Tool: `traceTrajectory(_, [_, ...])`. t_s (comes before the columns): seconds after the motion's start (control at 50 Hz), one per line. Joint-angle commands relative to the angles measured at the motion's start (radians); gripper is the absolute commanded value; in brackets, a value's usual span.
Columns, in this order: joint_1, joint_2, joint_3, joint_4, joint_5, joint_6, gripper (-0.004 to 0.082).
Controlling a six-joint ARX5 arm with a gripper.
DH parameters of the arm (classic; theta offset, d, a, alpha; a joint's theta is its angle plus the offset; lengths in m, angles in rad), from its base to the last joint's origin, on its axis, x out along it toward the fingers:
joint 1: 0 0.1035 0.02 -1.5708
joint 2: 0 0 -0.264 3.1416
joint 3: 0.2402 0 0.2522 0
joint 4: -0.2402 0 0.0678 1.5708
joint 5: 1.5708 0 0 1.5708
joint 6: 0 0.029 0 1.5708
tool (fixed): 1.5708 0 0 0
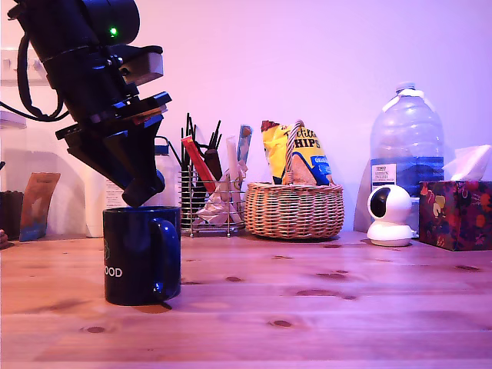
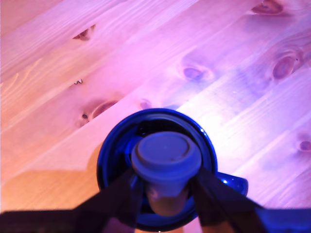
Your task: Pick up the coffee capsules from the table one by one and drop them inside the nearest coffee cup
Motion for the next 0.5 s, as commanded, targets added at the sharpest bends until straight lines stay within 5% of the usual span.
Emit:
traceTrajectory(0.0, [0.0, 0.015, 0.003, 0.01, -0.004, -0.013, 0.07])
traceTrajectory(0.06, [0.0, 0.014, 0.003, 0.012, -0.005, -0.027, 0.0767])
traceTrajectory(0.28, [0.0, -0.024, 0.003, 0.033, -0.009, -0.033, 0.0743])
traceTrajectory(0.38, [0.0, -0.055, 0.003, 0.027, -0.011, -0.038, 0.0636])
traceTrajectory(0.48, [0.0, -0.103, 0.003, 0.011, -0.025, -0.049, 0.0405])
